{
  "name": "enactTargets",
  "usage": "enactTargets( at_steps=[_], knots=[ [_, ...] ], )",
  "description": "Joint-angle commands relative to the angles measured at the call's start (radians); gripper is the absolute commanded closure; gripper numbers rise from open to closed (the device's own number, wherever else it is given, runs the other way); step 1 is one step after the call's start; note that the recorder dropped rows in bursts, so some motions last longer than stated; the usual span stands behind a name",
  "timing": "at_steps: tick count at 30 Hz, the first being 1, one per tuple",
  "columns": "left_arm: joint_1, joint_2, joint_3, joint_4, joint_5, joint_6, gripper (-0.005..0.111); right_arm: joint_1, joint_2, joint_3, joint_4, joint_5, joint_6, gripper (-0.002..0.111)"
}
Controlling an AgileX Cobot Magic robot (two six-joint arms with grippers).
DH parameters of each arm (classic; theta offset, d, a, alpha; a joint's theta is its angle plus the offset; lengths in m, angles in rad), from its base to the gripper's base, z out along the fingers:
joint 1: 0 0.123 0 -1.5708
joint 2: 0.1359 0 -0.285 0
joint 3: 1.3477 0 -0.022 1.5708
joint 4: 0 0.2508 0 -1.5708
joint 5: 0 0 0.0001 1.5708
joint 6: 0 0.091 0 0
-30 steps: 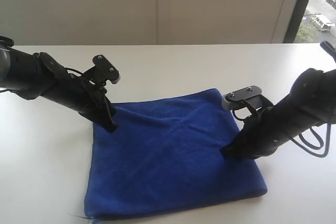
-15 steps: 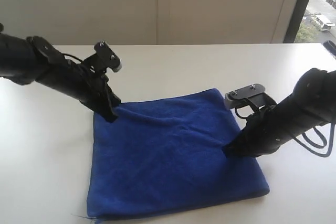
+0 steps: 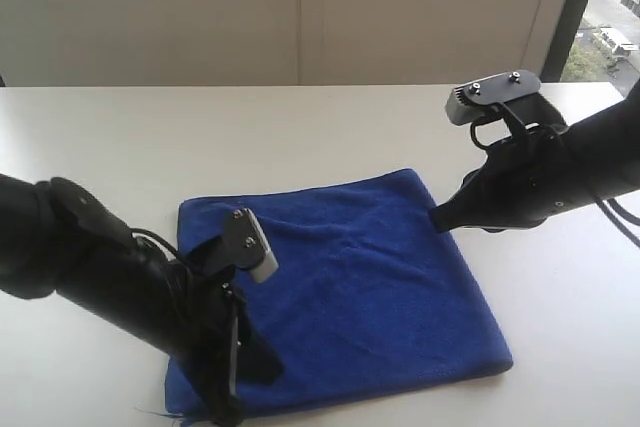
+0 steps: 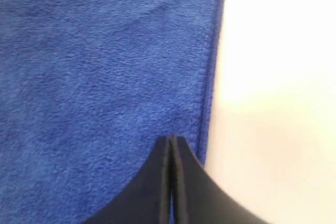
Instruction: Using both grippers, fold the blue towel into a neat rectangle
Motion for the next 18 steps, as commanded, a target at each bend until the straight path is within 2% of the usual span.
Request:
enactTargets(
  at_steps=[1, 4, 18],
  knots=[
    [-0.072, -0.012, 0.045, -0.072, -0.178, 0.005, 0.107, -0.002, -0.046, 0.008, 0.006, 0.061, 0.005, 0.108],
    [-0.071, -0.012, 0.067, -0.072, -0.223, -0.006, 0.107, -0.002, -0.076, 0.018, 0.008, 0.075, 0.005, 0.108],
    [-0.071, -0.034, 0.236, -0.055, -0.191, -0.042, 0.107, -0.002, -0.145, 0.029, 0.010, 0.082, 0.005, 0.108]
  ],
)
